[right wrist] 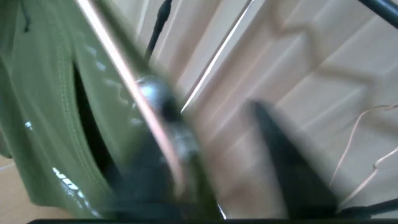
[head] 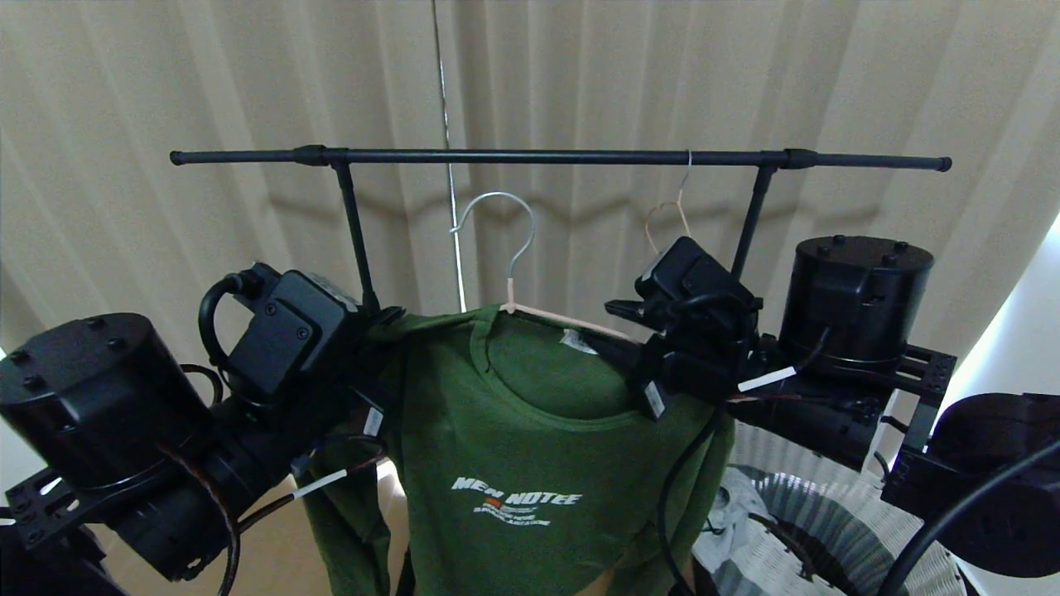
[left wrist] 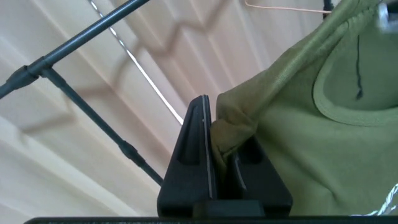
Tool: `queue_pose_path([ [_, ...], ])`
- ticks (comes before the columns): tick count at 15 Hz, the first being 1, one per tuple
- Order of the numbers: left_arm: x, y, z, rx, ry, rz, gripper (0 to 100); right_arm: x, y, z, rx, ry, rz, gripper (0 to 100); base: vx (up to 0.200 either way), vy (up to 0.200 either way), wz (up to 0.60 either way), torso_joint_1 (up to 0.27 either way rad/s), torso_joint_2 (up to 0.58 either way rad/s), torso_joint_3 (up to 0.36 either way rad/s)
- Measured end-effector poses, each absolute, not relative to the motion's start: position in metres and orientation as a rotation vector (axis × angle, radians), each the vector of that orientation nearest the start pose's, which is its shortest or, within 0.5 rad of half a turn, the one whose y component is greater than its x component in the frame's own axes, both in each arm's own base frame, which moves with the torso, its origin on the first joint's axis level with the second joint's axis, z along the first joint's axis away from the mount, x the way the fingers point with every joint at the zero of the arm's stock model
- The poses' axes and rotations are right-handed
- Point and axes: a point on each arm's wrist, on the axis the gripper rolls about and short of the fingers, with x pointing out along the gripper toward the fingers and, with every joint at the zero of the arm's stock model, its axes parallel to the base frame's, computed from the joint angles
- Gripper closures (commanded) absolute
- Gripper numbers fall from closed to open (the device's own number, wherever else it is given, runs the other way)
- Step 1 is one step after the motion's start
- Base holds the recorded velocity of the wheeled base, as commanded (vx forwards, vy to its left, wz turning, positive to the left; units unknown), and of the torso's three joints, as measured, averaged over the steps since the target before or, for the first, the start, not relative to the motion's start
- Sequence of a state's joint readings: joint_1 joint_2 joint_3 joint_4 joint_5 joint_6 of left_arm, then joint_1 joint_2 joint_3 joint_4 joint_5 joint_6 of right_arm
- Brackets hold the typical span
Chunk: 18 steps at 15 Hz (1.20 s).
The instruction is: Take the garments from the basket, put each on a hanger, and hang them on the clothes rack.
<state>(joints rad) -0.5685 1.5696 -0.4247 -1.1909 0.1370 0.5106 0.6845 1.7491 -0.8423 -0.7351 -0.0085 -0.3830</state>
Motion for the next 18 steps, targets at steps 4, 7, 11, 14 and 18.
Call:
queue_pose_path([
  [4, 0.207, -0.128, 0.176, 0.488, -0.150, -0.412, 100, 0.248, 0.202, 0.185, -0.427, 0.038, 0.698, 100, 0.000, 0.000, 0.00, 0.000, 0.00, 0.000],
  [7, 0.207, -0.129, 0.175, 0.491, -0.147, -0.415, 100, 0.246, 0.200, 0.183, -0.429, 0.043, 0.698, 100, 0.000, 0.000, 0.00, 0.000, 0.00, 0.000],
  [11, 0.207, -0.130, 0.174, 0.487, -0.143, -0.416, 0, 0.241, 0.195, 0.183, -0.427, 0.051, 0.693, 100, 0.000, 0.000, 0.00, 0.000, 0.00, 0.000],
  [14, 0.204, -0.130, 0.172, 0.486, -0.142, -0.424, 0, 0.238, 0.186, 0.187, -0.421, 0.046, 0.657, 100, 0.000, 0.000, 0.00, 0.000, 0.00, 0.000],
  [18, 0.192, -0.123, 0.165, 0.393, -0.183, -0.424, 0, 0.236, 0.154, 0.190, -0.392, 0.069, 0.554, 100, 0.000, 0.000, 0.00, 0.000, 0.00, 0.000],
])
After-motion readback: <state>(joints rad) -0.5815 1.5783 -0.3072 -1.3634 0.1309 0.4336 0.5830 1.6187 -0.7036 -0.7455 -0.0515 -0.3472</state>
